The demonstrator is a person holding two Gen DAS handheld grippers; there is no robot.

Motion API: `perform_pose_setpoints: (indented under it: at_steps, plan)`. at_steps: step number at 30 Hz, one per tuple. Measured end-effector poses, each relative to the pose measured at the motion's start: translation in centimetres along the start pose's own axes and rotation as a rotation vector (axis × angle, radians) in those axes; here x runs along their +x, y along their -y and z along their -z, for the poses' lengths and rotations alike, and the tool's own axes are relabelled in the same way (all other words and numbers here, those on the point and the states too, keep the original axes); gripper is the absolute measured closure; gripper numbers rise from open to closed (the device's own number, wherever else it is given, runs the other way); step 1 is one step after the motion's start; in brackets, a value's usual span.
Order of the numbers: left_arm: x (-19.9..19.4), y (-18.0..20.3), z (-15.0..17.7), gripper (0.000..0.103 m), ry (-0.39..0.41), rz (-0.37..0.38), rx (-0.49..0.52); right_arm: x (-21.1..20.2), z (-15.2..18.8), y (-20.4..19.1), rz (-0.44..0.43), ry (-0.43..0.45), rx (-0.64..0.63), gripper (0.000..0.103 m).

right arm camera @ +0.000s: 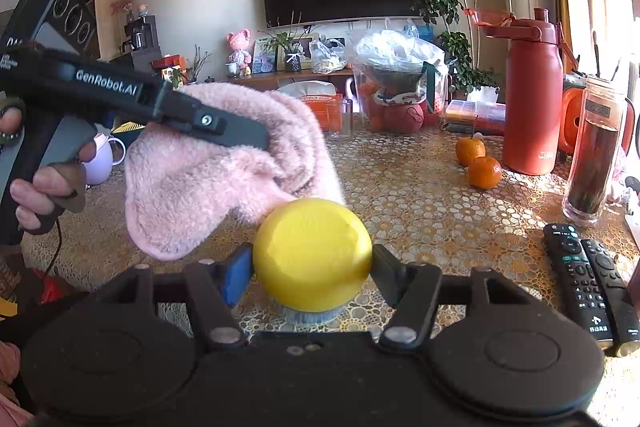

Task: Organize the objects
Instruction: 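Rub the towel over the bottle cap with the left gripper while the right gripper holds the bottle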

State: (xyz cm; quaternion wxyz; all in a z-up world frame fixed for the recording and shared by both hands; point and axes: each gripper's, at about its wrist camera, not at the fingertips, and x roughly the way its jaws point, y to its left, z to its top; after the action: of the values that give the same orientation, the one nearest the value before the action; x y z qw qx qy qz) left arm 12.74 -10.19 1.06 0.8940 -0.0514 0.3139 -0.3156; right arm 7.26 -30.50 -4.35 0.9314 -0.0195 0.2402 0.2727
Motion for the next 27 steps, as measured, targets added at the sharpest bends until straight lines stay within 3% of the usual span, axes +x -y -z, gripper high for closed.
perform_pose_setpoints:
  at_steps: [6, 16, 20, 27]
  plan:
    - [2.7, -1.3, 0.8, 0.052, -0.056, -0.06, -0.049, -0.4, 0.3, 0.1, -0.007, -0.003, 0.004, 0.041]
    - [4.6, -3.7, 3.6, 0.052, -0.152, -0.218, -0.002, -0.9, 0.5, 0.0, -0.005, -0.015, -0.037, 0.041]
    - [3.2, -3.9, 3.4, 0.052, -0.113, -0.187, -0.027, -1.2, 0.6, 0.5, -0.014, -0.036, -0.034, 0.041]
    - [0.9, -0.2, 1.6, 0.052, -0.018, 0.007, -0.01, -1.4, 0.9, 3.2, -0.03, -0.035, 0.141, 0.041]
